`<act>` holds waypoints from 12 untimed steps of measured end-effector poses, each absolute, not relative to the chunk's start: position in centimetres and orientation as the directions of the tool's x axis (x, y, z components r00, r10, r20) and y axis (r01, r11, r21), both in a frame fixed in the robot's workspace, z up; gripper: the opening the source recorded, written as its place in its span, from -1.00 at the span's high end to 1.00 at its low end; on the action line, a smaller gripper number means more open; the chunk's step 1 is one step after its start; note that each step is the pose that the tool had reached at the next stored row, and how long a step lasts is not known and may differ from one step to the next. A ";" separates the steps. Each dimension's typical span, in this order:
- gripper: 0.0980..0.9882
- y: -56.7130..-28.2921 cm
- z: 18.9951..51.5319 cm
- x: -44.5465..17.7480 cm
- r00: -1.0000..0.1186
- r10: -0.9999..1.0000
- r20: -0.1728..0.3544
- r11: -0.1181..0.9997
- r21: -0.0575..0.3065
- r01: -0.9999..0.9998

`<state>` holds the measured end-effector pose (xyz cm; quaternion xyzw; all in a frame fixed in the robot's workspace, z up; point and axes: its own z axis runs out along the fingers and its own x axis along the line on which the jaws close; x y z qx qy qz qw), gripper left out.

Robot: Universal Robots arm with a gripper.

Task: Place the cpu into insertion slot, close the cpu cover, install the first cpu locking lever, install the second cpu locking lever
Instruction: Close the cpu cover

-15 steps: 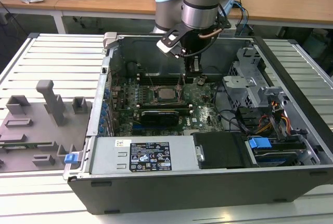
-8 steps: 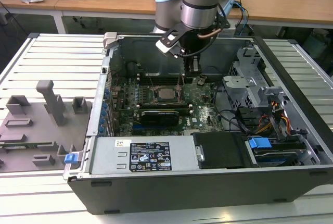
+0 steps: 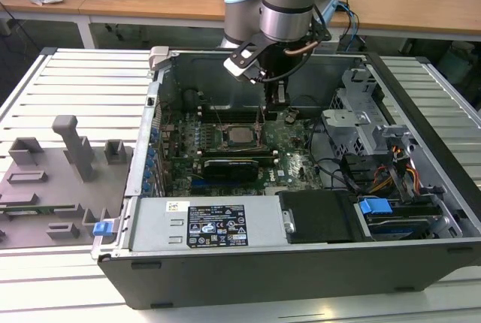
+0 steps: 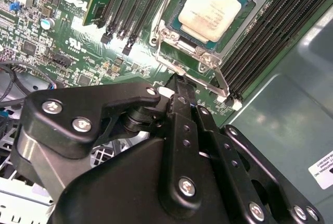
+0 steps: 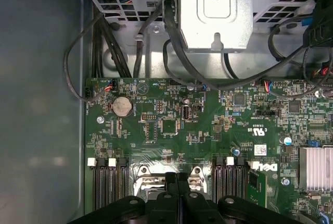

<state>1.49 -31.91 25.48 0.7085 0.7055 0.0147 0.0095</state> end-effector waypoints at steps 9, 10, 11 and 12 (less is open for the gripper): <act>0.98 -31.9 25.5 1.2 0.004 1.000 0.007 -0.004 0.034 0.999; 0.98 -31.9 25.5 1.2 0.004 1.000 0.007 -0.004 0.034 0.999; 0.98 -31.9 25.5 1.2 0.004 1.000 0.007 -0.004 0.034 0.999; 0.98 -31.9 25.5 1.2 0.004 1.000 0.007 -0.004 0.034 0.999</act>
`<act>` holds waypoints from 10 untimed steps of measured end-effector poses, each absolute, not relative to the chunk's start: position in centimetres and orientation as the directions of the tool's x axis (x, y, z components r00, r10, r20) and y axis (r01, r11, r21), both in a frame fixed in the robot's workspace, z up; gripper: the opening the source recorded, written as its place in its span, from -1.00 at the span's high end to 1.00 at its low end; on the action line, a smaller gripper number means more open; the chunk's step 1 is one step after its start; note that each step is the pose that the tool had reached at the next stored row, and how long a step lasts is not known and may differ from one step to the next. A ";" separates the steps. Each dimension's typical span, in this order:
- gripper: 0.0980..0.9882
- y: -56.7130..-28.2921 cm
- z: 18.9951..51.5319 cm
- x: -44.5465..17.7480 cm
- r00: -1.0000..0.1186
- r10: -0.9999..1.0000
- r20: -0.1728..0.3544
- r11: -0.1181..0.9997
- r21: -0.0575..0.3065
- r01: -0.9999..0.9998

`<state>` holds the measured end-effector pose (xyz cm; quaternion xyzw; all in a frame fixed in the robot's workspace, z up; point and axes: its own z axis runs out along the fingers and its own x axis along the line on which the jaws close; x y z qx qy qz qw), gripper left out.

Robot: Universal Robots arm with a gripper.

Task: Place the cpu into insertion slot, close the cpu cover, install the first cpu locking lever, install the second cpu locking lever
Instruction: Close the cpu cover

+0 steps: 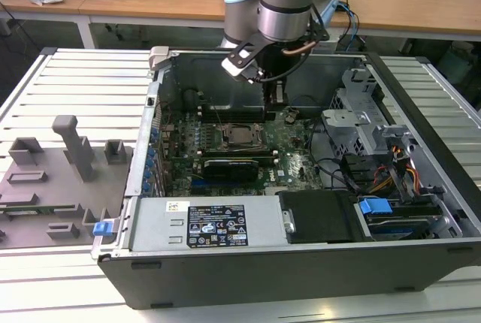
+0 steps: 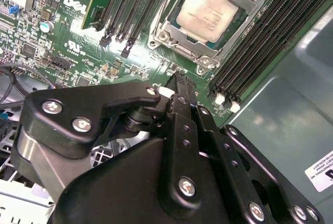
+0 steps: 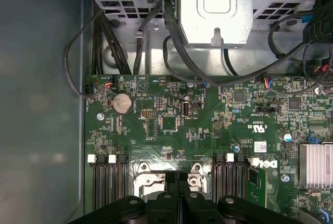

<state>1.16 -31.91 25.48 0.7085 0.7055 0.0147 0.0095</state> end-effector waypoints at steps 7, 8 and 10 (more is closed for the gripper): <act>0.98 -31.9 25.5 0.9 0.004 1.000 0.007 -0.004 0.034 0.999; 0.98 -31.9 25.5 0.9 0.004 1.000 0.007 -0.004 0.034 0.999; 0.98 -31.9 25.5 0.8 0.004 1.000 0.007 -0.004 0.034 0.999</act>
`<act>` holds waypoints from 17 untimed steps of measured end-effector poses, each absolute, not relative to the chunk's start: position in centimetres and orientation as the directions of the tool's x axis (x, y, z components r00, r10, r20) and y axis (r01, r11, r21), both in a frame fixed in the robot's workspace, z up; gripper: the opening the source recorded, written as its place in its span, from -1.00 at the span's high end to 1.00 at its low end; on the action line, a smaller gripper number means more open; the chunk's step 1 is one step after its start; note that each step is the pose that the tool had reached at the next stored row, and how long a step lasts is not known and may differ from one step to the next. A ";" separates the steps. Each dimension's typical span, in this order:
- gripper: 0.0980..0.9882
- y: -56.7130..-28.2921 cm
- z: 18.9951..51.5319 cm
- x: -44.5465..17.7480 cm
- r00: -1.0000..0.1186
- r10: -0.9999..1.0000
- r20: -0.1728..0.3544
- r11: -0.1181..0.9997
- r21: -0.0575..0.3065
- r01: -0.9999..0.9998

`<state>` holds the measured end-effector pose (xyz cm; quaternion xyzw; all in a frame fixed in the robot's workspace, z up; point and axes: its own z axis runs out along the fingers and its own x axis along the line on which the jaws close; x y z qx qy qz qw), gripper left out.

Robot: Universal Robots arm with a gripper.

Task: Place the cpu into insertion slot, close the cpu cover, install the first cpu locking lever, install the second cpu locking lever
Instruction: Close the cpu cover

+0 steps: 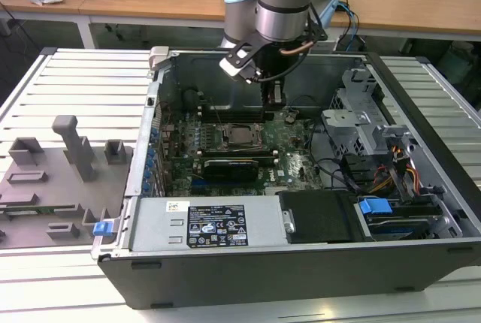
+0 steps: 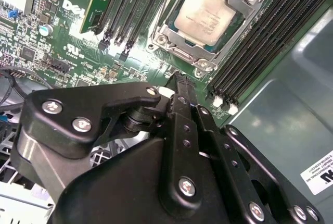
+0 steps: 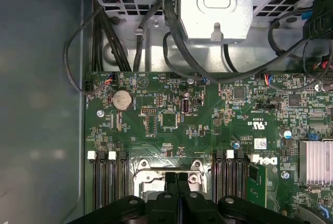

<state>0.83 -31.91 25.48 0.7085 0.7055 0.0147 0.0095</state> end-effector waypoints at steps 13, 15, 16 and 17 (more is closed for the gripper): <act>0.98 -31.9 25.5 0.5 0.004 1.000 0.007 -0.004 0.034 0.999; 0.98 -31.9 25.5 0.4 0.004 1.000 0.007 -0.004 0.034 0.999; 0.98 -31.9 25.5 0.4 0.004 1.000 0.007 -0.004 0.034 0.999; 0.98 -31.9 25.5 0.4 0.004 1.000 0.007 -0.004 0.034 0.999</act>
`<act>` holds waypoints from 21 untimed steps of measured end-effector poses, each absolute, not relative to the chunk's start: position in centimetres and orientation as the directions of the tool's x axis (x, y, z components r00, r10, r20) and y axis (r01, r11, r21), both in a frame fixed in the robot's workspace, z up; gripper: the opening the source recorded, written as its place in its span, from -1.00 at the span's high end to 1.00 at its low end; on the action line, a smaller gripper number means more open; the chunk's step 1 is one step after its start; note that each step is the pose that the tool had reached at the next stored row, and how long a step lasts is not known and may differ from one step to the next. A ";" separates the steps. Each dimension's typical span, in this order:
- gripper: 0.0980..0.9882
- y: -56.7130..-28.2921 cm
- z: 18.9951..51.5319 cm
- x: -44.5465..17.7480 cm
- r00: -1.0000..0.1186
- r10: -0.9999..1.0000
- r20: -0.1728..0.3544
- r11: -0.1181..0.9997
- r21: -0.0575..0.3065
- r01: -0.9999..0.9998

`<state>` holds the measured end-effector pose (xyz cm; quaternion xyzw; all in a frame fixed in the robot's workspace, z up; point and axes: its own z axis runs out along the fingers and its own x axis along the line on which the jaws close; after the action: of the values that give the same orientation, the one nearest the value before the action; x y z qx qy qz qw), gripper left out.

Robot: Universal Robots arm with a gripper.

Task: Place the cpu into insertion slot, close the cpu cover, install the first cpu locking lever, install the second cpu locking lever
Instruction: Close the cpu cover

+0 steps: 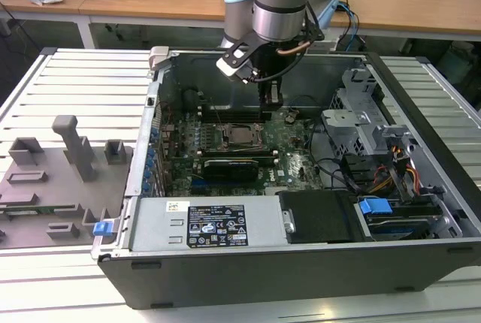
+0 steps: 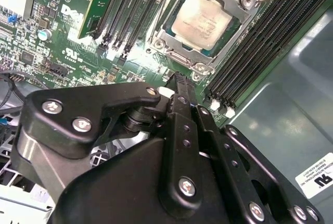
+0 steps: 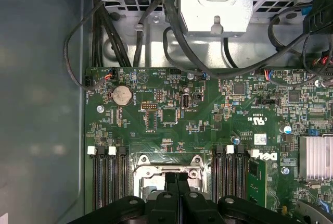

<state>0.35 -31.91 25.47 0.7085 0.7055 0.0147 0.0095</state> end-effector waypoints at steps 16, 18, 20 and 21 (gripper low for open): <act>0.98 -31.9 25.3 -1.0 0.004 1.000 0.007 -0.004 0.034 0.999; 0.98 -31.9 25.2 -1.2 0.004 1.000 0.007 -0.004 0.034 0.999; 0.98 -31.9 25.1 -1.4 0.004 1.000 0.007 -0.004 0.034 0.999; 0.98 -31.9 25.1 -1.5 0.004 1.000 0.007 -0.004 0.034 0.999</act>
<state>-1.48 -31.91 25.06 0.7085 0.7055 0.0147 0.0095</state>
